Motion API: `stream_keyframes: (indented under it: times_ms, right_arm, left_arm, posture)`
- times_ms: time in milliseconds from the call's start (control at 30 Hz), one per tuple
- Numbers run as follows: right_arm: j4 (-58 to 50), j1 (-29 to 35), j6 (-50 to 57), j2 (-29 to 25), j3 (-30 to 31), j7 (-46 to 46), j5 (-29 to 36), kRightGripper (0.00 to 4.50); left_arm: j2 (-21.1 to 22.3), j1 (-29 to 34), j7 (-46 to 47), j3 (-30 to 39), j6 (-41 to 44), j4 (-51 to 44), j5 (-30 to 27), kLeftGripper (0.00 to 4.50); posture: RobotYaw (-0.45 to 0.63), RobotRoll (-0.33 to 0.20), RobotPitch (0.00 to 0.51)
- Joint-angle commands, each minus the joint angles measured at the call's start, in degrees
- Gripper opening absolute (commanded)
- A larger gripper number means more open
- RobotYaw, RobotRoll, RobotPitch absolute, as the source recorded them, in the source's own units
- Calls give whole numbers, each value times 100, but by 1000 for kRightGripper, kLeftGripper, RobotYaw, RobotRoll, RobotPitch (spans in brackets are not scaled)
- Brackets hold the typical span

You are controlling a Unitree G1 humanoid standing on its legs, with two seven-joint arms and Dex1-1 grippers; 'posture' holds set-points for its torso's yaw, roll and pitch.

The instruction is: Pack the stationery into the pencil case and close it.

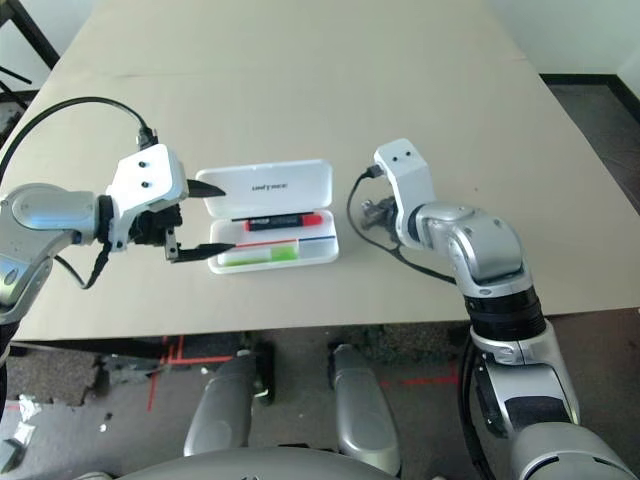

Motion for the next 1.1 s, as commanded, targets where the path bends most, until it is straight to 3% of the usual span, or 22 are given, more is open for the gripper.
stream_keyframes:
  times_ms: [33, 300, 467, 733, 1100]
  right_arm:
    - [166, 110, -1232, -492, 205, 989, 26, 314]
    - [655, 60, -3459, -1138, 341, 2697, -94, 314]
    - [795, 14, -4396, -1190, 393, 3539, -113, 314]
    - [728, -128, -4694, -1150, 768, 4274, -266, 314]
    - [1114, -526, -5146, -485, 1278, 4312, -763, 314]
  left_arm:
    - [10, 28, 3, -64, -33, 29, 46, 4500]
    - [11, 40, 22, -42, -11, 8, 52, 4500]
    - [17, 60, 35, -27, -7, -6, 52, 4500]
    - [33, 87, 83, -12, 6, -30, 48, 4500]
    - [54, 111, 151, -6, 38, -70, 58, 4500]
  posture:
    - [-74, 0, 210]
    - [-67, 0, 212]
    - [-62, 0, 214]
    - [-53, 0, 212]
    - [-41, 0, 208]
